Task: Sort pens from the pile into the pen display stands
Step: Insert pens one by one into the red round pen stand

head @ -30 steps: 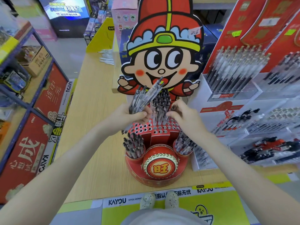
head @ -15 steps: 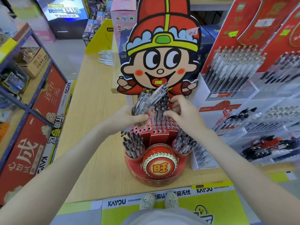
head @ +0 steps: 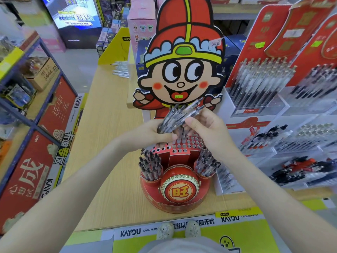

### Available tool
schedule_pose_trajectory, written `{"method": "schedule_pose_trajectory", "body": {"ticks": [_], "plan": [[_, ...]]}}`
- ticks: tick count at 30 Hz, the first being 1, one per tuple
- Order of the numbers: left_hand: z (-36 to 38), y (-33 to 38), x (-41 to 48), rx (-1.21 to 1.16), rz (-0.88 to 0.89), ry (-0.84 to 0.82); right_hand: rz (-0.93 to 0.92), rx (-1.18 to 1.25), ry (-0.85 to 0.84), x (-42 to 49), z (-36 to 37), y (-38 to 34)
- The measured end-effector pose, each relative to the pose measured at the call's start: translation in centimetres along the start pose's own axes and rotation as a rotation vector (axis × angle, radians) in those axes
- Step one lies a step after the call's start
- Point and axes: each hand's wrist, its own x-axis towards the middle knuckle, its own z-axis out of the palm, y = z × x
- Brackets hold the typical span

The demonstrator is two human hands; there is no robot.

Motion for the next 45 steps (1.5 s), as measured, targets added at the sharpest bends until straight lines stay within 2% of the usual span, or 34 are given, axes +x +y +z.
{"method": "schedule_pose_trajectory", "body": {"ticks": [3, 7, 9, 11, 15, 19, 25, 28, 33, 35, 37, 41, 45], "plan": [[-0.4, -0.3, -0.1, -0.021, -0.012, 0.046, 0.011, 0.048, 0.048, -0.3, -0.3, 0.1], [-1.3, -1.7, -0.7, -0.051, 0.003, 0.115, 0.023, 0.179, 0.228, -0.3, -1.7, 0.3], [-1.6, -2.3, -1.0, -0.065, 0.01, 0.191, 0.004, 0.066, 0.201, -0.3, -2.5, 0.6], [-1.9, -2.8, -1.2, -0.066, 0.006, 0.238, -0.016, -0.156, 0.094, -0.5, -2.5, 1.3], [-2.0, -3.3, -1.5, -0.039, -0.021, 0.247, -0.06, -0.502, -0.042, -0.9, -1.1, 2.8], [-1.7, -3.7, -1.6, -0.033, -0.075, 0.221, -0.095, -0.664, -0.073, -1.0, -0.3, 3.3], [-1.7, -3.7, -1.7, 0.035, -0.129, 0.225, -0.062, -0.846, -0.21, 0.0, 0.8, 4.2], [-1.7, -3.8, -1.5, 0.021, -0.141, 0.219, -0.048, -0.838, -0.173, 0.0, 1.5, 4.8], [-1.4, -3.4, -1.3, 0.049, -0.133, 0.176, -0.055, -0.976, -0.109, 0.4, 1.4, 4.7], [-1.4, -3.0, -1.3, 0.034, -0.112, 0.138, -0.071, -0.887, -0.022, 0.1, 1.3, 3.6], [-1.2, -2.3, -1.3, 0.025, -0.095, 0.081, -0.07, -0.647, 0.04, -0.3, 1.4, 2.2], [-0.5, -0.9, -0.9, 0.055, -0.074, -0.057, -0.011, -0.113, -0.041, 0.1, 1.4, 0.4], [-0.3, -0.1, -0.2, 0.048, -0.05, -0.09, -0.03, 0.016, -0.005, 0.1, 0.6, -0.2]]}}
